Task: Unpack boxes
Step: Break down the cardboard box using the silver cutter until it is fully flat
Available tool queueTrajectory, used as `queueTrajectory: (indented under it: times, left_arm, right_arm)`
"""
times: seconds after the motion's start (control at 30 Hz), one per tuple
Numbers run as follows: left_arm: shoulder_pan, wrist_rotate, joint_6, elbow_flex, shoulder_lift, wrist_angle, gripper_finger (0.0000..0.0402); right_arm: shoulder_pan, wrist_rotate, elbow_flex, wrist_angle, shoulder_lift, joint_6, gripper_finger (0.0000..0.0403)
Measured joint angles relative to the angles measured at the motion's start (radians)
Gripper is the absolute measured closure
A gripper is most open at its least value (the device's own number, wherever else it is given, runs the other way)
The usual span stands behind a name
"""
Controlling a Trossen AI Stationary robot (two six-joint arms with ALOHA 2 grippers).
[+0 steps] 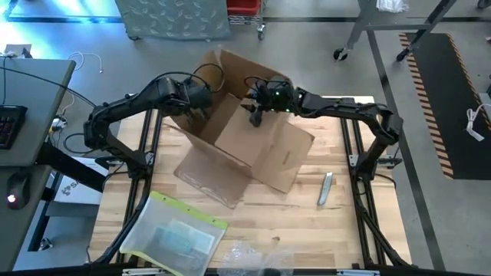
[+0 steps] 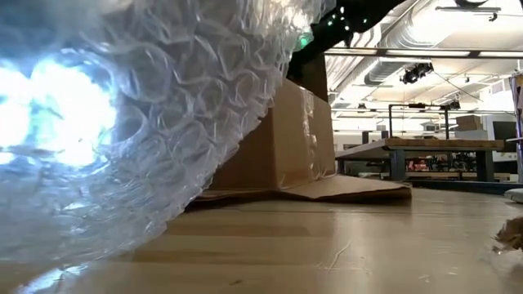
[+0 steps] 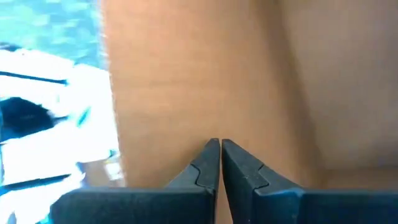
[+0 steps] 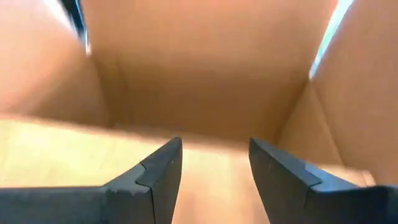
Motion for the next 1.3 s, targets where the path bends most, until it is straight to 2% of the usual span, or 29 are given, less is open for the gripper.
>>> queueTrajectory:
  times: [0.07,0.23,0.37,0.47,0.57,0.67,0.8,0.93,1.0,1.03,1.2,1.3]
  left_arm:
    - [0.024,-0.021,0.002,-0.003,-0.002,0.005,0.0401]
    - [0.158,0.038,0.042,-0.004,-0.009,0.002,0.0401]
    - [0.254,0.063,0.127,-0.004,-0.013,0.006,0.0401]
    - [0.317,0.107,0.205,-0.004,-0.016,0.02,0.0401]
    - [0.352,0.269,0.249,-0.004,-0.035,0.113,0.0401]
    - [0.32,0.465,0.254,-0.004,-0.066,0.254,0.0401]
    - [0.222,0.728,0.22,-0.003,-0.087,0.49,0.0401]
    - [0.127,0.858,0.207,-0.001,-0.05,0.619,0.0401]
    - [0.093,0.85,0.207,-0.002,-0.006,0.615,0.0401]
    - [0.075,0.808,0.204,-0.003,0.019,0.608,0.0401]
    - [0.027,0.436,0.189,-0.003,0.133,0.494,0.0401]
    - [0.043,0.378,0.189,-0.003,0.215,0.377,0.0401]
  right_arm:
    - [0.008,0.014,-0.007,-0.097,-0.034,-0.019,0.0231]
    - [0.06,0.102,-0.065,-0.223,-0.179,-0.051,0.0231]
    - [0.117,0.12,-0.207,-0.248,-0.338,-0.067,0.0231]
    - [0.161,0.12,-0.36,-0.2,-0.478,-0.048,0.0231]
    - [0.199,0.106,-0.533,-0.115,-0.589,0.013,0.0231]
    - [0.221,0.106,-0.684,0.058,-0.659,0.087,0.0231]
    - [0.228,0.135,-0.82,0.266,-0.652,0.178,0.0231]
    - [0.225,0.14,-0.862,0.349,-0.606,0.218,0.0231]
    - [0.222,0.14,-0.862,0.357,-0.572,0.223,0.0231]
    - [0.222,0.14,-0.857,0.357,-0.556,0.221,0.0231]
    - [0.222,0.14,-0.845,0.388,-0.492,0.223,0.0231]
    - [0.219,0.148,-0.845,0.388,-0.467,0.259,0.0231]
